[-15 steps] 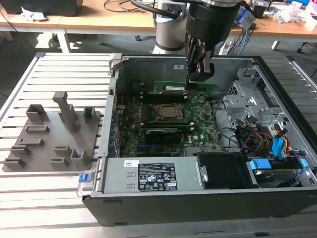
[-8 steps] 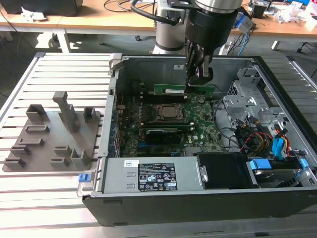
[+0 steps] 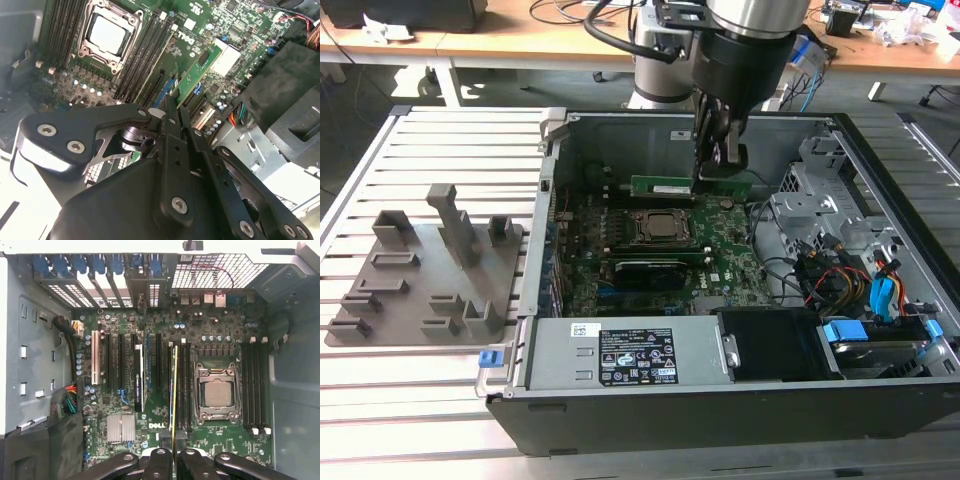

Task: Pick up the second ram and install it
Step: 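Insert the second ram into the second slot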

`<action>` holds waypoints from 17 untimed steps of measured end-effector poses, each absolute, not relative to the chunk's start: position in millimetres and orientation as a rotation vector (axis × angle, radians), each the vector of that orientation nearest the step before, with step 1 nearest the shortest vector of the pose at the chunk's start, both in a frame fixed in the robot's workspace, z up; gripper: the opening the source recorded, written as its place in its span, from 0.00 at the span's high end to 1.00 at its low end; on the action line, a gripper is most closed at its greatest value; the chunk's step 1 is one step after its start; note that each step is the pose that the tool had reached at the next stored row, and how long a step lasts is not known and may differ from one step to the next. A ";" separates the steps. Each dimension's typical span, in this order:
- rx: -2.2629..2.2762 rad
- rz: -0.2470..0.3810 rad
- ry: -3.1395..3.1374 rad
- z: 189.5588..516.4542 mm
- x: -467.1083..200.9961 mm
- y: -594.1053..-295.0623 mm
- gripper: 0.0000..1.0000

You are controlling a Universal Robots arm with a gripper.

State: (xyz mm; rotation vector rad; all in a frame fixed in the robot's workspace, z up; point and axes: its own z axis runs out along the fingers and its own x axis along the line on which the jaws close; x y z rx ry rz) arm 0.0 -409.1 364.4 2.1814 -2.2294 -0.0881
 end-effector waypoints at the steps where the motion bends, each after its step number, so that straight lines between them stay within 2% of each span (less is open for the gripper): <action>1: 2.181 -0.088 -2.229 363.5 0.0 -409.1 0.86; 17: 2.181 -0.088 -2.229 335.2 0.0 -409.1 0.86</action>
